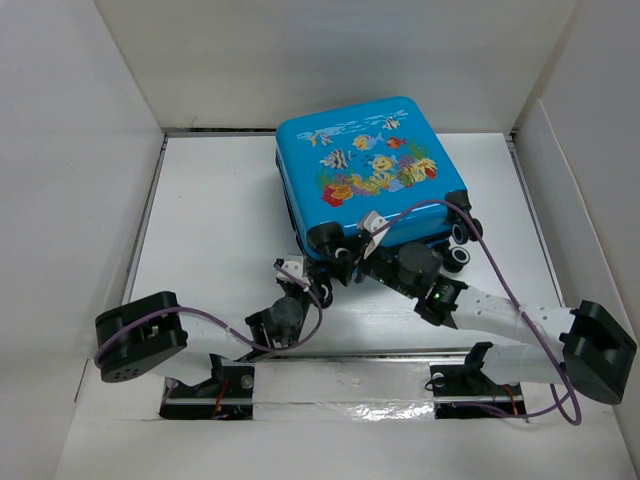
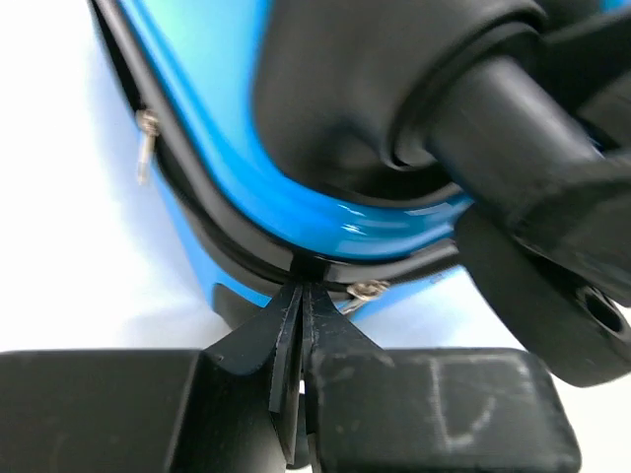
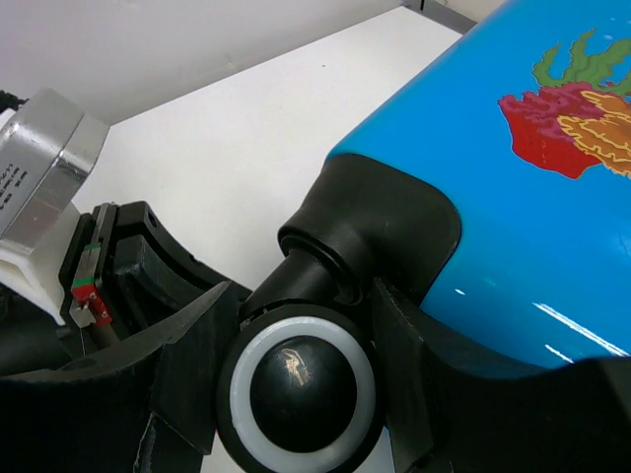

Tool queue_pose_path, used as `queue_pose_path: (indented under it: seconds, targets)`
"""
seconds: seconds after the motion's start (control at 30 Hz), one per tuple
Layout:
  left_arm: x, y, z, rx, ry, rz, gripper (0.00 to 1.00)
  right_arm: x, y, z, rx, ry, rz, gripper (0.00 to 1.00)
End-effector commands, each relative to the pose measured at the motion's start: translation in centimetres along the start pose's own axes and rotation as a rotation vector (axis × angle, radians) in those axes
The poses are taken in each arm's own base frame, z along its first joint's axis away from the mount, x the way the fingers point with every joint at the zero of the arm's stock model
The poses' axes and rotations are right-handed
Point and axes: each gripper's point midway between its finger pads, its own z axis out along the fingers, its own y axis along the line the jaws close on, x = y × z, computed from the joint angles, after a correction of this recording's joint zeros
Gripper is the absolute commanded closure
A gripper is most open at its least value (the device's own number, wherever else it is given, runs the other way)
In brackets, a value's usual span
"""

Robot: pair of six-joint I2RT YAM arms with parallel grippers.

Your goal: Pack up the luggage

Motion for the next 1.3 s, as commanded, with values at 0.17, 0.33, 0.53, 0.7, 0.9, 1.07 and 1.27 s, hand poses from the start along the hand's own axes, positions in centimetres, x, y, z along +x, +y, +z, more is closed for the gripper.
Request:
queue_pose_path:
  seconds: [0.17,0.33,0.53,0.7,0.9,1.07,1.27]
  targets:
    - [-0.4,-3.8,0.3,0.154,0.011,-0.027,0.78,-6.0,3.1,0.7,-0.135,-0.166,0.006,1.00]
    - [0.0,-4.6,0.6,0.179,0.026,-0.008,0.66,-5.7,3.0,1.1,-0.132,-0.162,0.005,1.00]
    - [0.4,-4.9,0.7,0.174,0.038,-0.021,0.69,-5.4,2.9,1.3,-0.125,-0.156,0.009,1.00]
    - [0.2,-4.2,1.8,0.080,0.020,0.002,0.59,-5.6,3.3,1.1,-0.147,-0.159,0.010,1.00]
    - [-1.5,-3.3,2.9,-0.061,-0.046,-0.037,0.75,-5.3,3.5,0.9,-0.159,-0.154,0.023,1.00]
    - [-3.4,-2.7,2.9,-0.099,-0.117,-0.084,0.97,-4.6,4.4,0.9,-0.184,-0.152,0.047,1.00]
    - [-3.6,-2.0,2.7,-0.120,-0.123,-0.062,1.00,-4.1,4.7,0.9,-0.186,-0.152,0.063,1.00]
